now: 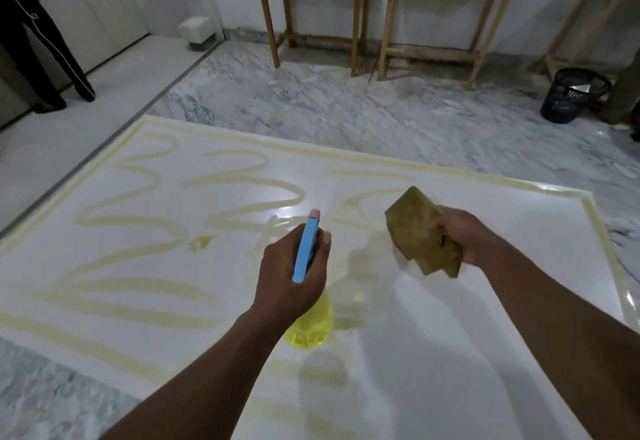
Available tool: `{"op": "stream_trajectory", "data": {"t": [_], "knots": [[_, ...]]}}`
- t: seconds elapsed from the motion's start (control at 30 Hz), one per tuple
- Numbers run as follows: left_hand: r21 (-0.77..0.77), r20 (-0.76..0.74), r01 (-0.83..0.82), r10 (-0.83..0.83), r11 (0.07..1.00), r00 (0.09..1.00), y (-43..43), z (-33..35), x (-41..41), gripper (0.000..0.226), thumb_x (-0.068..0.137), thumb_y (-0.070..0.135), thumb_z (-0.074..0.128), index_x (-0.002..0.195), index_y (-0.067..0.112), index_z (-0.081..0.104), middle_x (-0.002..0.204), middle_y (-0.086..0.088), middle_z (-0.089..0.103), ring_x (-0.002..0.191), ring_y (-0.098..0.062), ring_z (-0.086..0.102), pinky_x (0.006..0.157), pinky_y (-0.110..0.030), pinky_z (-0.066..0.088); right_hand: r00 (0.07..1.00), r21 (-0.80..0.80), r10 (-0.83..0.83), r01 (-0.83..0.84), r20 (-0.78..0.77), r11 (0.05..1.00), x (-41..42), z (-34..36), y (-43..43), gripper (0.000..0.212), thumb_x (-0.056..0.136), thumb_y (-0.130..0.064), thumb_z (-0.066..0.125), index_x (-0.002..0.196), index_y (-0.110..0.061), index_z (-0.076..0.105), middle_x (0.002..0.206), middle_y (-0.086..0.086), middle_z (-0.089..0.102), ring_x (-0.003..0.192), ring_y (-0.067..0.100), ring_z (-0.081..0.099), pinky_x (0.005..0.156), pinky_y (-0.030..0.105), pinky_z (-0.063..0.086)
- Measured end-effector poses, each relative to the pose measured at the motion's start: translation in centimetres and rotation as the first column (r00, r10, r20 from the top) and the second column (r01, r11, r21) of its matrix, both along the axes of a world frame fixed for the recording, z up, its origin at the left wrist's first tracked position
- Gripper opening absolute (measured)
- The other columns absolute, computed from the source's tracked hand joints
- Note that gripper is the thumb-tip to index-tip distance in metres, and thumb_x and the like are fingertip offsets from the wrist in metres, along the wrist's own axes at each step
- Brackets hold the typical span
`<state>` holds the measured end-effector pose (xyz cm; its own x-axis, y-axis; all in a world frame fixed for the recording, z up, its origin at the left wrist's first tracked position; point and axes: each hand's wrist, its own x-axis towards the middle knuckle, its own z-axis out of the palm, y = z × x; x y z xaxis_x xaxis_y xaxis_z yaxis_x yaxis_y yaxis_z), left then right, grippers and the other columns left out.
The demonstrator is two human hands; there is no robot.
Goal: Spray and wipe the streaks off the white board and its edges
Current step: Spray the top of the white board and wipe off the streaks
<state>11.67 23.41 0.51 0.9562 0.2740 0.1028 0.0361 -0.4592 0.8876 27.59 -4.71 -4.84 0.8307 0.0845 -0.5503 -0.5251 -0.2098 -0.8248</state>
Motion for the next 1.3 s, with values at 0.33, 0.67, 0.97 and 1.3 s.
{"op": "stream_trajectory", "data": {"t": [0.33,0.67,0.97,1.3], "knots": [[-0.009,0.014,-0.034,0.034,0.999,0.999,-0.4,-1.7,11.3,0.028,0.105,0.030,0.063,0.084,0.013,0.063,0.068,-0.016,0.064,0.064,-0.037,0.069,0.066,-0.039,0.055,0.763,-0.753,0.617,-0.287,0.194,0.592,18.6,-5.6,1.3,0.045,0.096,-0.011,0.040,0.134,-0.028,0.056,0.135,0.010,0.058,0.120,0.035,0.054,0.095,0.045,0.046],[0.016,-0.033,-0.029,0.030,0.999,0.999,0.6,-3.9,11.9,0.027,0.106,0.030,0.062,0.085,0.013,0.063,0.069,-0.015,0.064,0.064,-0.037,0.069,0.065,-0.041,0.058,0.745,-0.726,0.597,-0.228,0.298,0.648,15.4,-13.1,3.1,0.054,0.092,-0.014,0.030,0.140,-0.016,0.055,0.159,0.009,0.033,0.151,0.031,0.018,0.119,0.039,0.006],[0.004,-0.003,-0.030,0.030,1.000,1.000,1.1,-3.0,7.6,0.032,0.104,0.039,0.061,0.086,0.013,0.062,0.071,-0.017,0.065,0.064,-0.040,0.068,0.063,-0.057,0.056,0.720,-0.684,0.615,-0.274,0.320,0.676,5.5,-13.9,5.3,0.067,0.081,-0.017,0.026,0.142,-0.024,0.053,0.159,-0.001,0.033,0.153,0.025,0.014,0.121,0.043,0.001],[0.017,0.029,-0.019,0.018,1.000,0.999,3.7,-1.5,-4.5,0.034,0.101,0.041,0.060,0.086,0.011,0.063,0.073,-0.016,0.067,0.063,-0.037,0.070,0.064,-0.054,0.057,0.677,-0.680,0.662,-0.323,0.320,0.659,-12.3,-14.7,9.0,0.067,0.083,-0.018,0.026,0.145,-0.030,0.048,0.161,-0.007,0.026,0.154,0.017,0.006,0.120,0.038,-0.008]]}}
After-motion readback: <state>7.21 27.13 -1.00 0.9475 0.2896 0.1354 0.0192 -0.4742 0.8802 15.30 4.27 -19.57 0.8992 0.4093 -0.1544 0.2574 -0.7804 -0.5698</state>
